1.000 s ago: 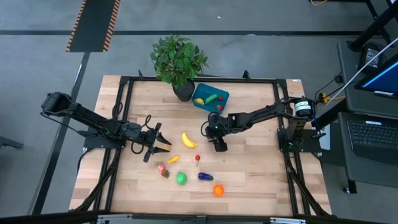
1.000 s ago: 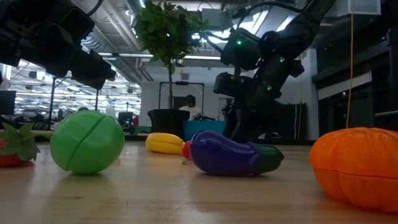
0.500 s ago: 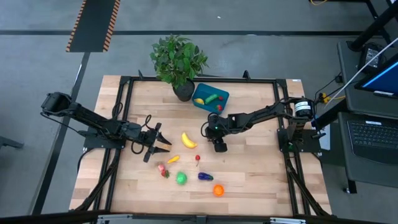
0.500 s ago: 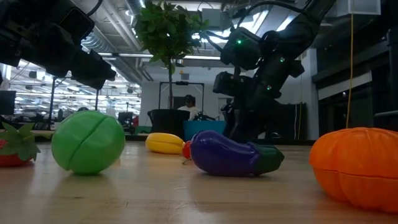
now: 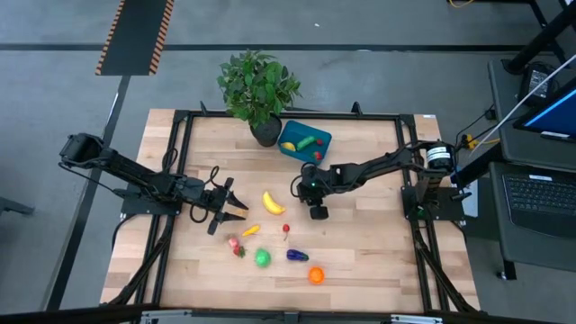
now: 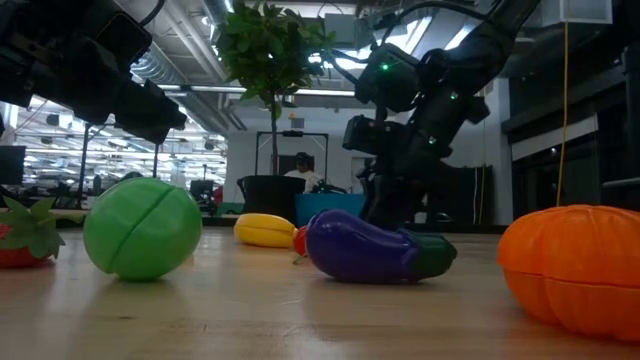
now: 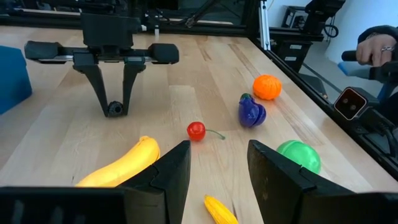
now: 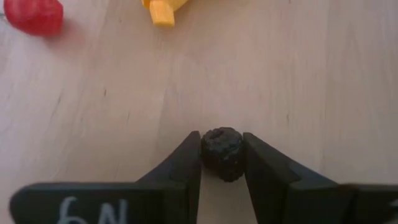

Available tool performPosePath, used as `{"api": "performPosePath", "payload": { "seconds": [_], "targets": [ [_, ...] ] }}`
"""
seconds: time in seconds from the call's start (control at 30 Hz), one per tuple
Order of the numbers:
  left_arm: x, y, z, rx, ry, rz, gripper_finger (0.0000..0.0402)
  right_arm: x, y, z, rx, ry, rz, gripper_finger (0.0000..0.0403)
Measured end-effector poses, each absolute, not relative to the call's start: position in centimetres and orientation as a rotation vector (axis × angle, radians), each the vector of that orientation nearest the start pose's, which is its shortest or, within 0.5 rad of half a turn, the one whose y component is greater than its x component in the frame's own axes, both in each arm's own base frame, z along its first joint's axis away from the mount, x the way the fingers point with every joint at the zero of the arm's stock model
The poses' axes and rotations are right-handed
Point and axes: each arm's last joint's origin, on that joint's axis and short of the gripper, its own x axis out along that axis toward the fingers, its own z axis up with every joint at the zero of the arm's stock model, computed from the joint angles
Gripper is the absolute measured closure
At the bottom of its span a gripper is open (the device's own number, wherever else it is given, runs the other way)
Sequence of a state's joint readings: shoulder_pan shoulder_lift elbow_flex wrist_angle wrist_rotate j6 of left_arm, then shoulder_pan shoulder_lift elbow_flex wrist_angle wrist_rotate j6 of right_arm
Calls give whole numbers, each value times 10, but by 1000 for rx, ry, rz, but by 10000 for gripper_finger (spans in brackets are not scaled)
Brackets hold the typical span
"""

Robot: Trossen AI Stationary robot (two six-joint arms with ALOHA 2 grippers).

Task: Pick and placing Produce into tupperware
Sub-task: Put the black raspberry into the blue container

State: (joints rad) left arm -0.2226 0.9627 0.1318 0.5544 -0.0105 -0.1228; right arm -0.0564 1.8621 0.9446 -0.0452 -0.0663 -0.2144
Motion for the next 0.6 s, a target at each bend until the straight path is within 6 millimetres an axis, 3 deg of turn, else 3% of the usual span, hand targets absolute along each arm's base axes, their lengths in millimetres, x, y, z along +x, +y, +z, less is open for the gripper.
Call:
{"api": "performPosePath", "payload": {
  "seconds": [0.1, 0.3, 0.6],
  "targets": [
    [168, -38, 153, -88, 287, -194, 250, 345, -20, 127, -144, 947, 107, 299],
    [168, -38, 153, -88, 288, -193, 250, 331, -33, 167, -113, 933, 72, 305],
    [168, -37, 153, -86, 287, -185, 250, 287, -51, 238, -94, 838, -7, 305]
  ]
}}
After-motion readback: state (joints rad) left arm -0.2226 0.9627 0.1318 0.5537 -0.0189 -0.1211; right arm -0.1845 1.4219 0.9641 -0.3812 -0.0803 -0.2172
